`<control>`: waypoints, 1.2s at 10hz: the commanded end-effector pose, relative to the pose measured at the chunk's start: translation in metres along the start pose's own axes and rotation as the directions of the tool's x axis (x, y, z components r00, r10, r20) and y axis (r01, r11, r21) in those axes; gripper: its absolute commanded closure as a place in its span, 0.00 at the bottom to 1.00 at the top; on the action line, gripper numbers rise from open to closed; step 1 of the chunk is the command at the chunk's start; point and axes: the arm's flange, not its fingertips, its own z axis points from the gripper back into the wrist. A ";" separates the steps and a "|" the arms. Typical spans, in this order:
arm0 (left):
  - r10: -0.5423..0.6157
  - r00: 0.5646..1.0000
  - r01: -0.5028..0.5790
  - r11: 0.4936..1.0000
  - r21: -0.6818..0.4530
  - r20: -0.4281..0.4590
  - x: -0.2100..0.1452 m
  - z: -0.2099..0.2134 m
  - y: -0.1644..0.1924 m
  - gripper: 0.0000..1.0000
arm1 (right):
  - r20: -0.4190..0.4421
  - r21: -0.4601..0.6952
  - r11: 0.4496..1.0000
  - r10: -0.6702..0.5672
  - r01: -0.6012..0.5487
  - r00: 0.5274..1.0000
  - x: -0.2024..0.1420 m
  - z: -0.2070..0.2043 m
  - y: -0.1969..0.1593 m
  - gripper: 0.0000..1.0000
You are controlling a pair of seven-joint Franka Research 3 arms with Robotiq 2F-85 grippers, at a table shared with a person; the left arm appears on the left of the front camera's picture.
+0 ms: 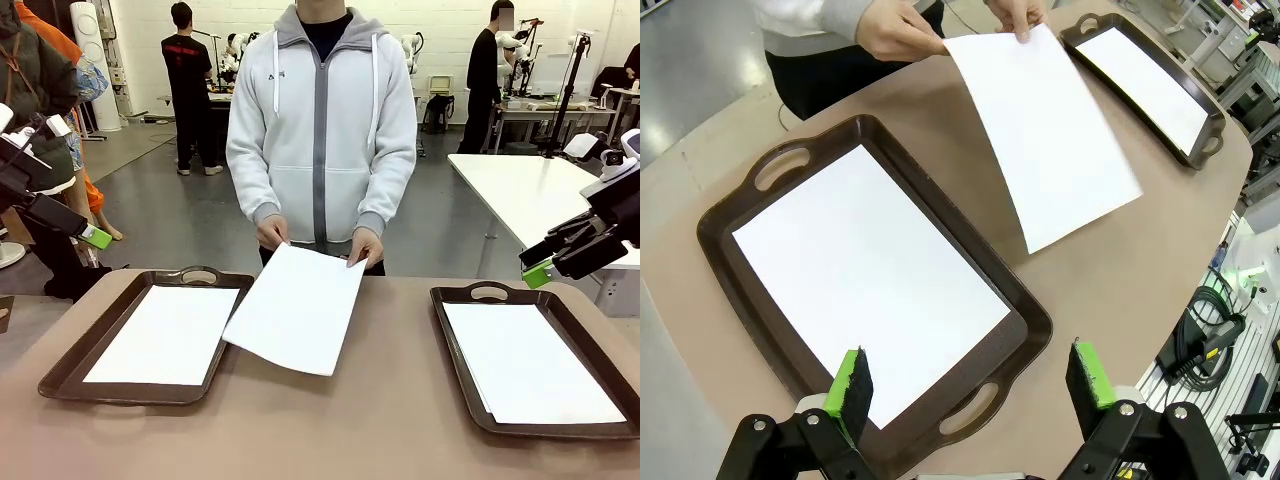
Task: Sort the A4 documents.
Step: Receive the A4 Paper.
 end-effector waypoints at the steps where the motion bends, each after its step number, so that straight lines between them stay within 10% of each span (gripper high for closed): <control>1: -0.002 1.000 0.002 1.000 0.000 0.000 0.000 0.000 0.000 0.00 | -0.007 0.003 1.000 0.000 0.000 1.000 -0.001 -0.001 0.001 0.00; 12: -0.002 1.000 0.002 1.000 0.000 0.000 0.000 0.000 0.000 0.00 | -0.007 0.003 1.000 0.000 0.000 1.000 -0.001 -0.001 0.001 0.00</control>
